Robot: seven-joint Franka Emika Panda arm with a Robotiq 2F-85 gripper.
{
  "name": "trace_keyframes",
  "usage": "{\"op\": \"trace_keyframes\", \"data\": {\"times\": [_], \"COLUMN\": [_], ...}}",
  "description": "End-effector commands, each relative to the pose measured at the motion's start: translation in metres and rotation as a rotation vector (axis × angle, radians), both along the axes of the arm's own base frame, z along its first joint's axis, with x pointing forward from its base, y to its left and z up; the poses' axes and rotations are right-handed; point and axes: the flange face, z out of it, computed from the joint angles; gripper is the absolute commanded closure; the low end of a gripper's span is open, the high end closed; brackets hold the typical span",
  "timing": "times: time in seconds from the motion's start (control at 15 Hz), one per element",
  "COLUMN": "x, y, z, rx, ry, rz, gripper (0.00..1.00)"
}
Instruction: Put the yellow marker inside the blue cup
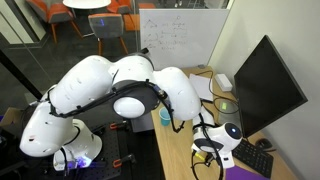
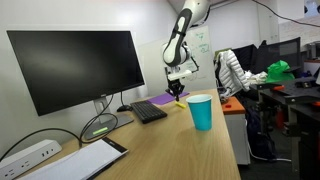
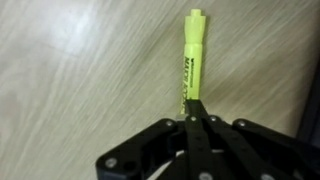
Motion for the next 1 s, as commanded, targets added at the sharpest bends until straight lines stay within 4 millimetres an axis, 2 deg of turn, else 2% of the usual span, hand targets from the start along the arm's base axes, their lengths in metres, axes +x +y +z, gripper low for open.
{"op": "trace_keyframes", "data": {"times": [0.0,0.07,0.13,0.2,0.27,0.73,0.8,0.87,0.93], "x": [-0.002,-0.002,-0.002,-0.003,-0.004,-0.005,-0.004,-0.004,-0.003], "y": [0.000,0.000,-0.001,-0.001,-0.001,0.004,0.005,0.007,0.008], "z": [0.014,0.014,0.013,0.010,0.007,-0.021,-0.025,-0.027,-0.028], "rx": [0.019,0.018,0.014,0.014,0.013,0.012,0.013,0.019,0.020], "ry": [-0.012,-0.009,-0.007,-0.004,0.004,0.046,0.049,0.051,0.051], "rz": [-0.002,-0.004,-0.004,-0.007,-0.014,-0.028,-0.031,-0.030,-0.031], "gripper": [1.00,1.00,0.74,0.73,0.67,0.14,0.26,0.51,0.51]}}
